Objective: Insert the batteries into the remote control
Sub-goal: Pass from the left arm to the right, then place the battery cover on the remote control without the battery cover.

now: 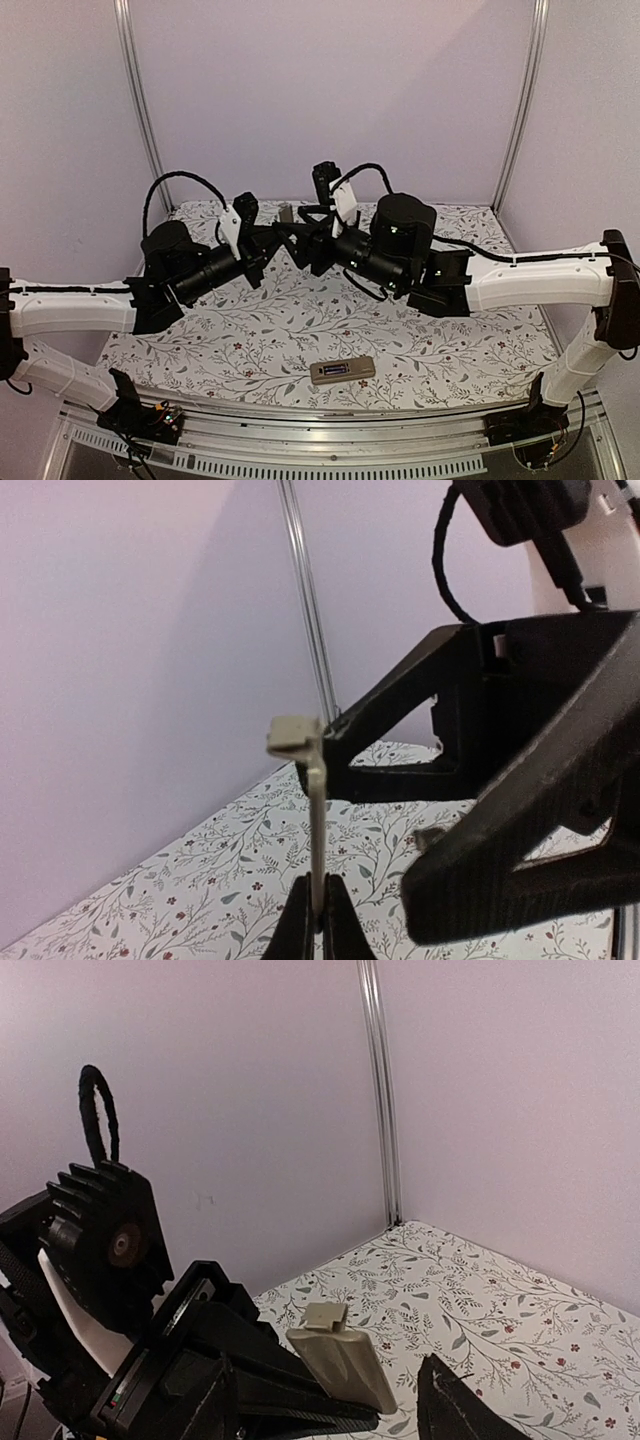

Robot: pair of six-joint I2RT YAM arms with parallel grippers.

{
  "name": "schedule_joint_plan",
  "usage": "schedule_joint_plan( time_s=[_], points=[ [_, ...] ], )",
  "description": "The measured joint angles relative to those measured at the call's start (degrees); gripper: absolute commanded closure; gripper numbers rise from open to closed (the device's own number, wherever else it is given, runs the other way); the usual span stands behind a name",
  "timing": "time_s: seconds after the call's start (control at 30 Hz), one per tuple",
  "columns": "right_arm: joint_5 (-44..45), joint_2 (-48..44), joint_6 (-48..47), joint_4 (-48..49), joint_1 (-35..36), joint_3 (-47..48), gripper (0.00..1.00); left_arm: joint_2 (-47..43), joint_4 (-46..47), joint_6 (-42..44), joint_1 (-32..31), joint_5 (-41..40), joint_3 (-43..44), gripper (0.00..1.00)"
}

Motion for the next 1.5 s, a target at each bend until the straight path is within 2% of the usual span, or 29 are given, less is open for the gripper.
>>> schedule_joint_plan(
  time_s=[0.1,0.57,0.73,0.9,1.03,1.2,1.3,1.5],
  points=[
    [0.94,0.83,0.15,0.46,0.0,0.63,0.45,0.28,0.33,0.22,-0.02,0.02,0.0,1.0],
    [4.22,3.69,-0.61,-0.15,0.0,3.41,0.72,0.96,1.16,0.63,-0.07,0.0,0.22,1.0],
    [4.52,4.13,-1.31,-1.42,-0.02,4.0,0.77,1.05,1.05,0.61,-0.07,-0.48,0.22,1.0],
    [4.37,4.13,-1.44,-2.08,-0.04,4.07,0.78,1.11,1.01,0.96,-0.11,0.2,0.22,0.64],
    [3.37,4.02,-1.73,-2.67,-0.07,4.37,0.79,1.11,0.96,1.62,-0.24,1.6,0.0,0.49],
    [1.03,3.02,-2.86,-6.8,-0.92,4.37,0.79,0.79,0.57,1.42,-0.28,2.86,-1.01,0.42],
    [-3.65,1.53,-4.61,-12.74,-2.27,4.5,0.8,-0.92,-1.57,0.94,-0.28,3.04,-1.88,0.4],
    [-17.46,-0.33,-13.55,-36.04,-7.98,8.5,0.87,-7.3,-10.05,-4.39,0.31,6.14,-4.22,0.38]
  ],
)
